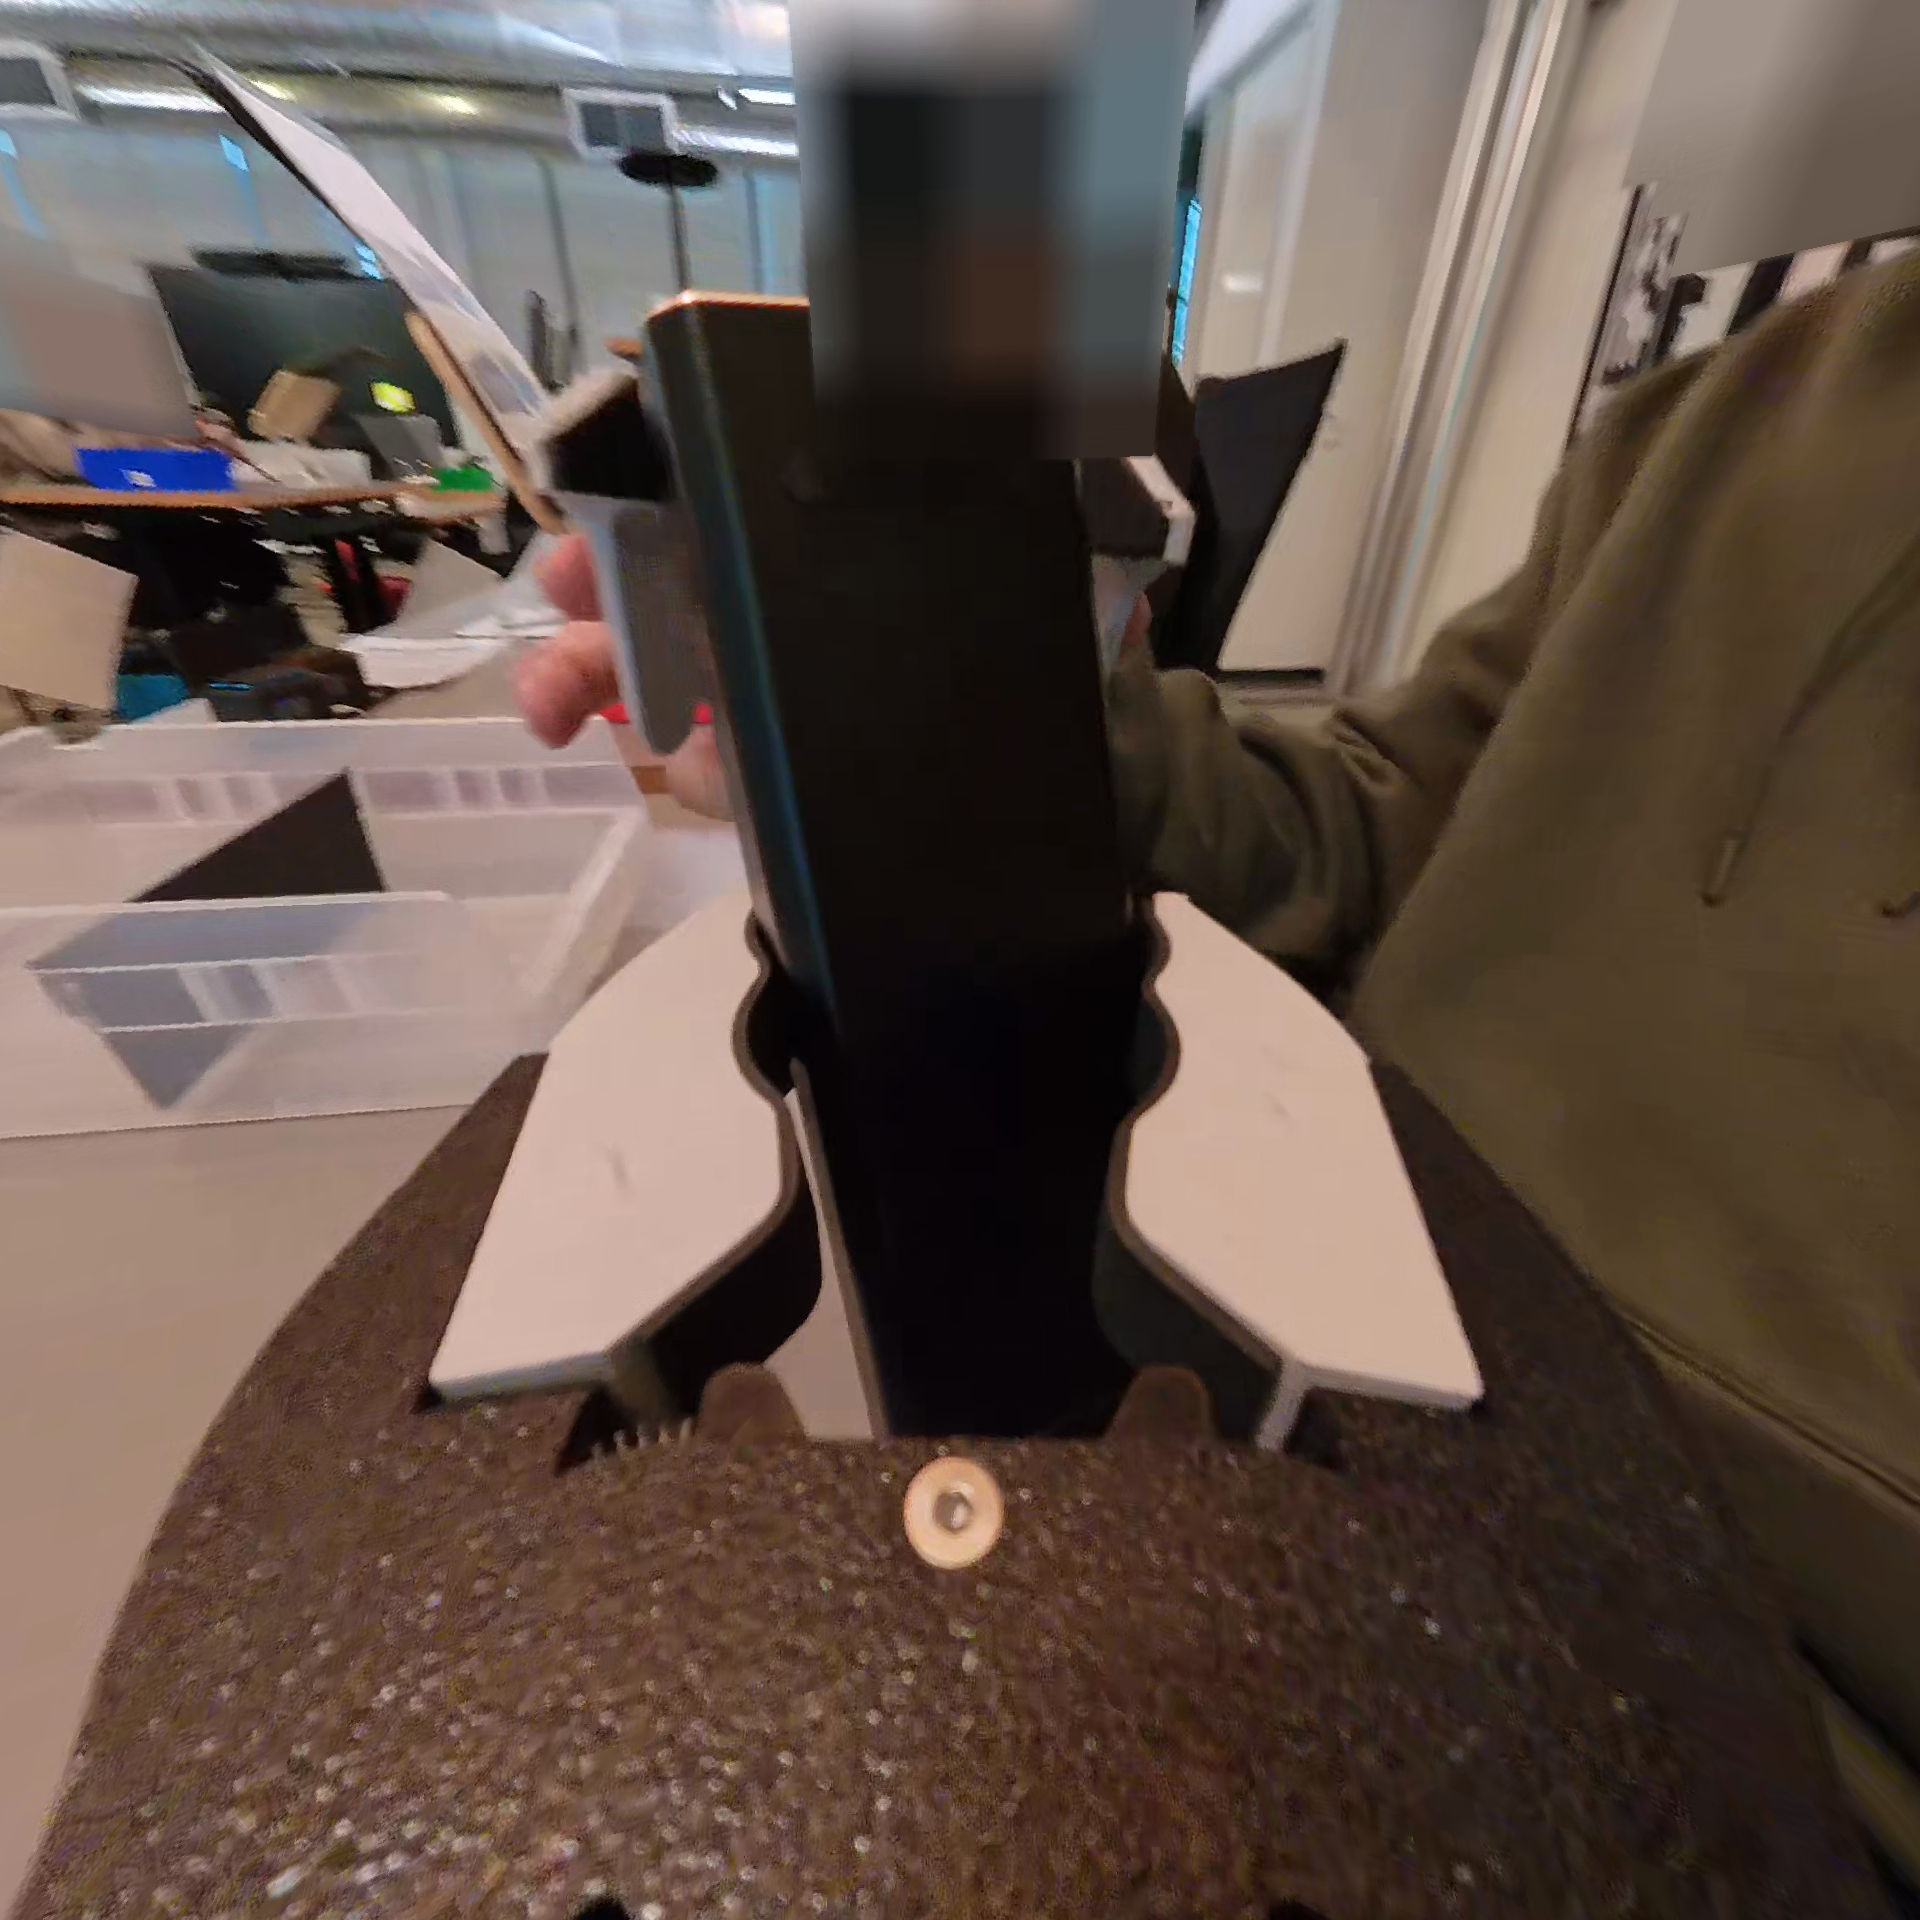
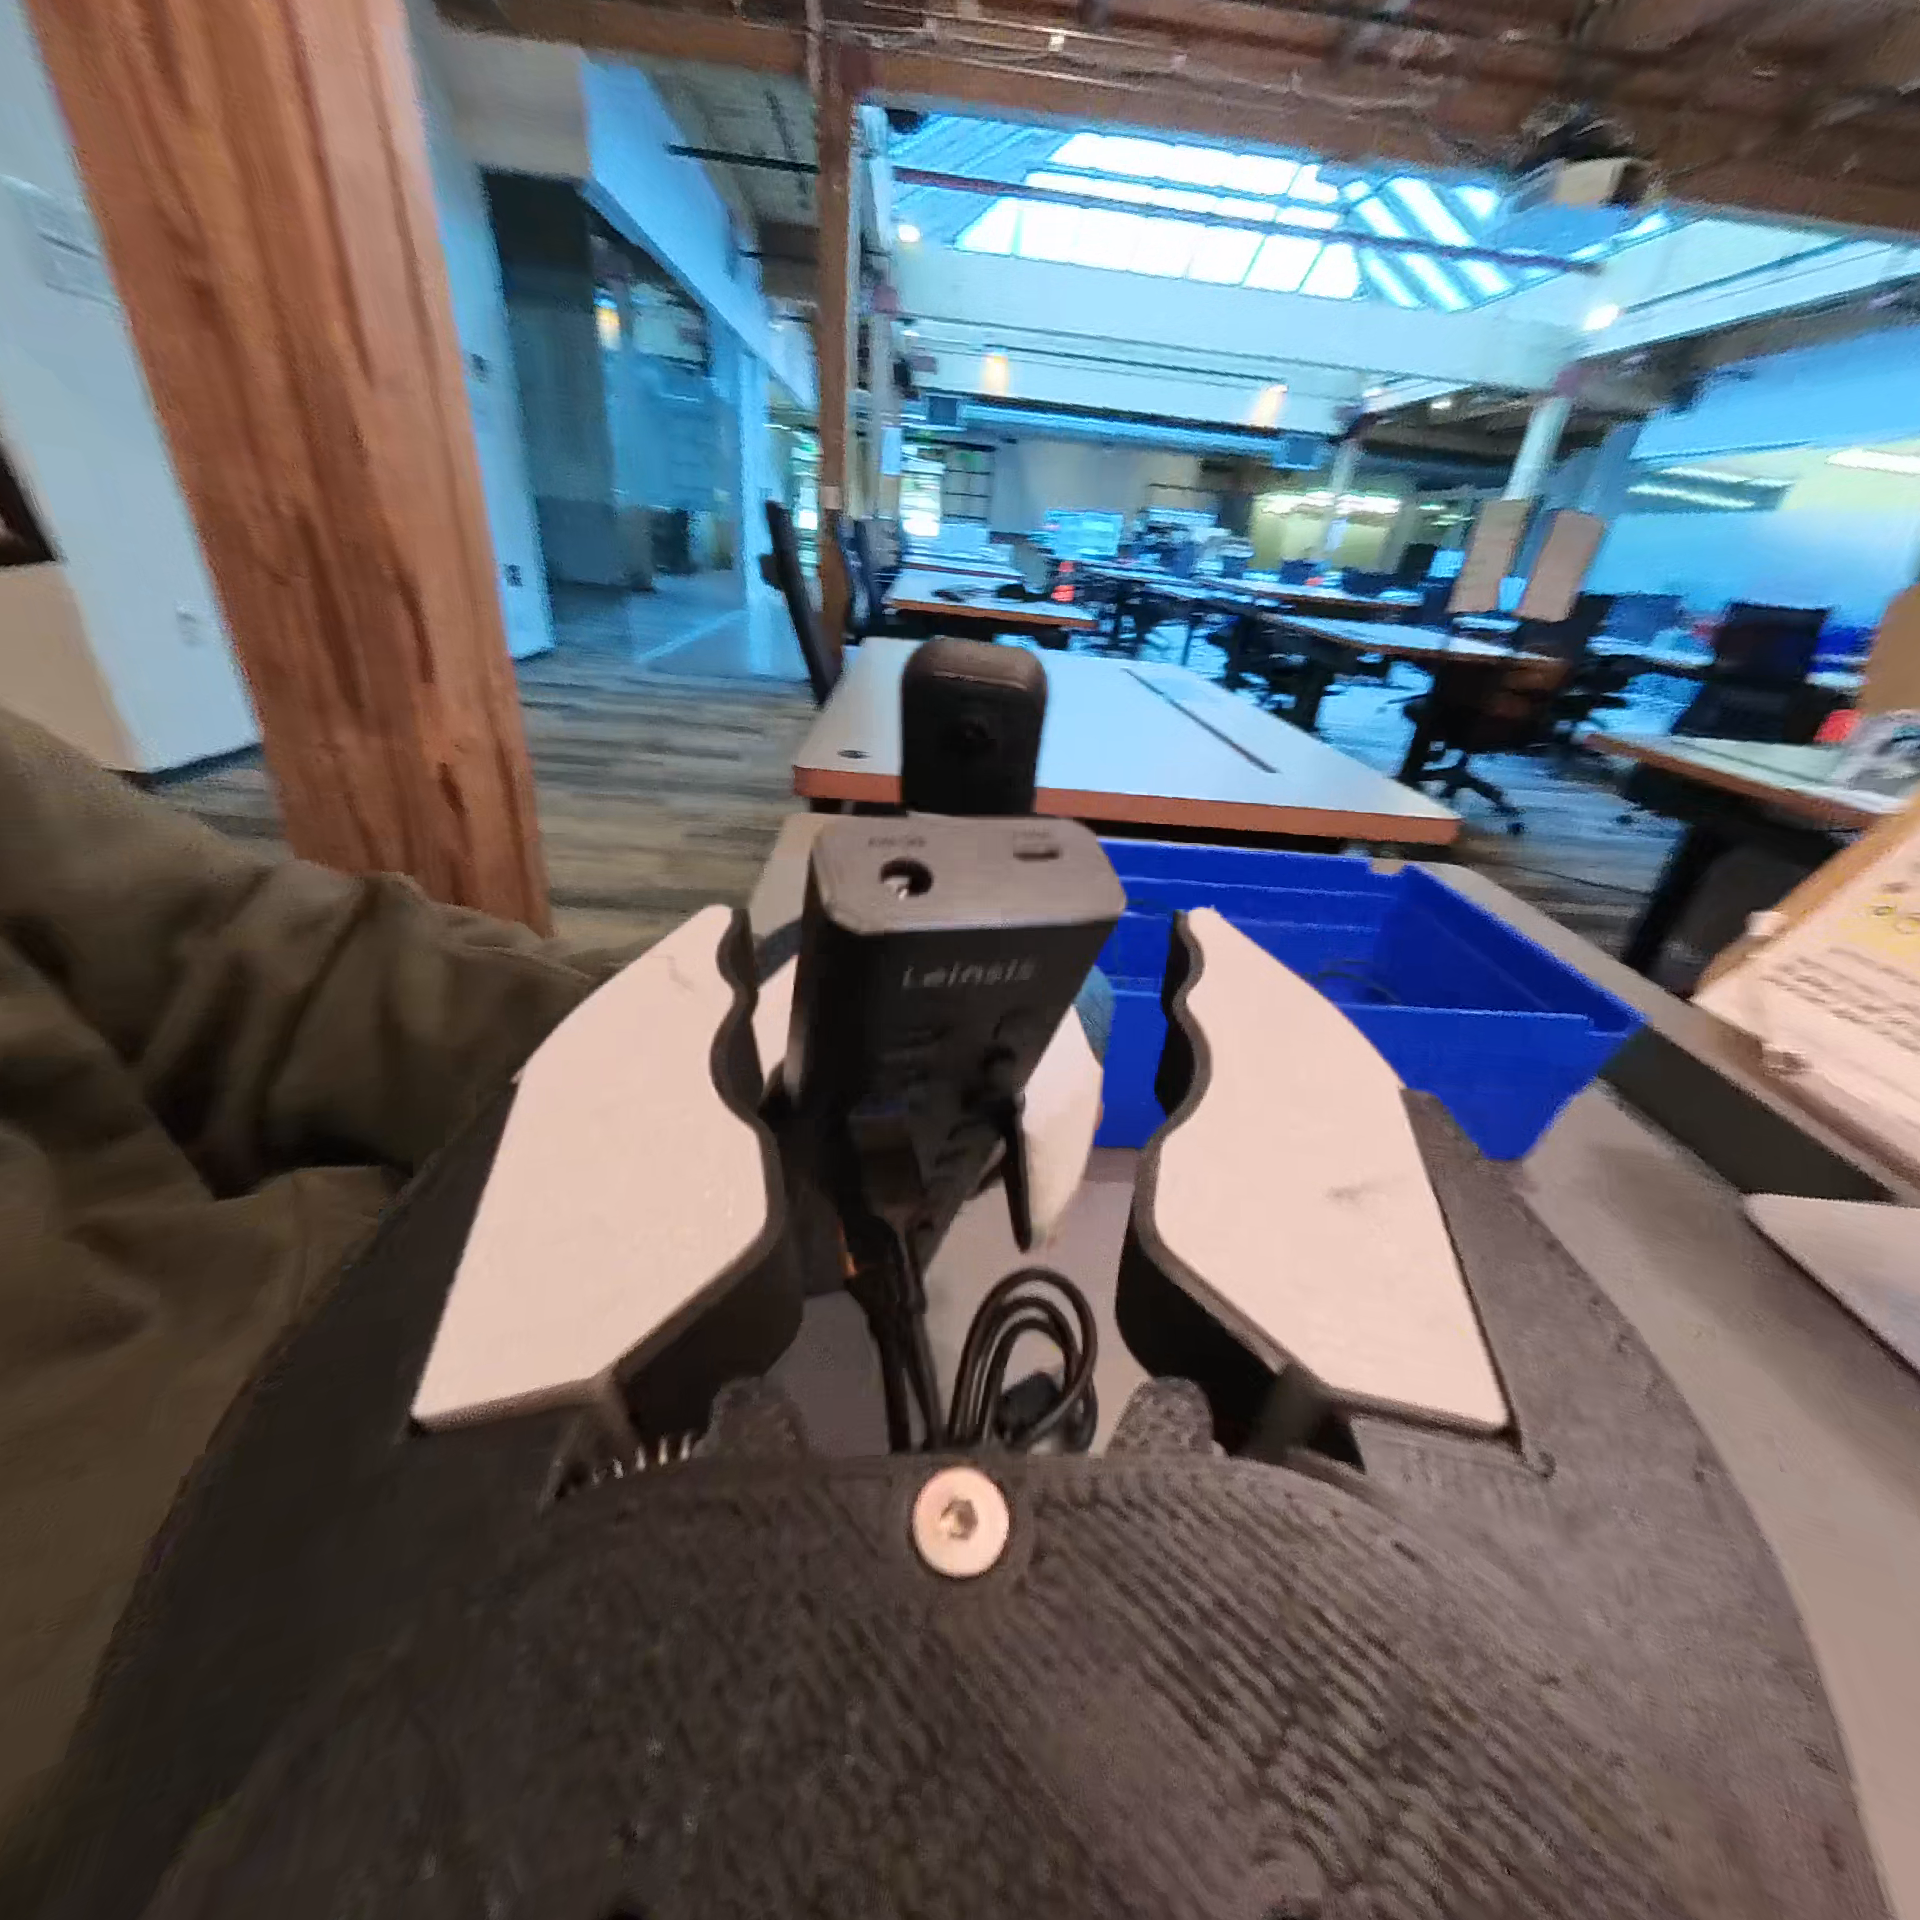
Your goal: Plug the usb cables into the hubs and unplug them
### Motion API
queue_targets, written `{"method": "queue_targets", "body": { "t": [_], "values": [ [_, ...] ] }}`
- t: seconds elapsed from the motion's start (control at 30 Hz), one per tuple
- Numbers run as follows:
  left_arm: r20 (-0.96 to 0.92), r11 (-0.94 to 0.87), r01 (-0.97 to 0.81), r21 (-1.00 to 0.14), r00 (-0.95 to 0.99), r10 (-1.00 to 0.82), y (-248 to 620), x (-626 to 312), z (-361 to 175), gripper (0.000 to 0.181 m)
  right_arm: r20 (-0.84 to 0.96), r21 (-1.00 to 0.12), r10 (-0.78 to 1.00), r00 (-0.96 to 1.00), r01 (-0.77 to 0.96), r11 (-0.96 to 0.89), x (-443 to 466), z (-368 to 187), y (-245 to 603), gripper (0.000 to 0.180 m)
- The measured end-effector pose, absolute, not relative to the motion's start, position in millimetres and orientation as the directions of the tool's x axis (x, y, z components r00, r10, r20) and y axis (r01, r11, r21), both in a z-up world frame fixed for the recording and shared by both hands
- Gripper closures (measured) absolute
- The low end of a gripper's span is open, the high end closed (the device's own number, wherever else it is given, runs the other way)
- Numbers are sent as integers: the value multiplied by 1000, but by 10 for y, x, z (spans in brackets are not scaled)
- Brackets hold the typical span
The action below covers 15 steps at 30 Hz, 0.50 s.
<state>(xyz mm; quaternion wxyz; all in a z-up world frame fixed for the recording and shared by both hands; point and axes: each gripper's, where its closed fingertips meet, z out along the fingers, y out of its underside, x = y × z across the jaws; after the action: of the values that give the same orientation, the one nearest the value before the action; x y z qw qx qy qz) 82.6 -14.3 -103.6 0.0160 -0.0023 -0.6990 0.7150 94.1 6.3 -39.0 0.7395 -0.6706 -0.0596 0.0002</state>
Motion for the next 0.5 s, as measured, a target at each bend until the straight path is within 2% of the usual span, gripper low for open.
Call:
{"method": "queue_targets", "body": {
  "t": [0.13, 0.23, 0.33, 0.43, 0.5],
  "values": [
    [17, 48, -12, -999, -995, 103, -286, 713, -1178, 118, 189, -979, 135, 973, 176, 102, 793, -456, 143, 115],
    [13, 116, -5, -993, -998, 69, -311, 737, -1284, 118, 190, -982, 114, 975, 189, 20, 810, -521, 201, 115],
    [-3, 144, -5, -990, -998, -57, -262, 869, -1305, 121, 262, -963, 10, 965, 262, -68, 874, -535, 257, 115],
    [-72, 147, 51, -988, -987, -144, -241, 900, -1286, 100, 351, -928, -61, 934, 338, -159, 869, -542, 335, 116],
    [-131, 171, 101, -980, -976, -174, -239, 892, -1297, 100, 404, -902, -59, 913, 387, -193, 803, -551, 387, 116]
  ]
}}
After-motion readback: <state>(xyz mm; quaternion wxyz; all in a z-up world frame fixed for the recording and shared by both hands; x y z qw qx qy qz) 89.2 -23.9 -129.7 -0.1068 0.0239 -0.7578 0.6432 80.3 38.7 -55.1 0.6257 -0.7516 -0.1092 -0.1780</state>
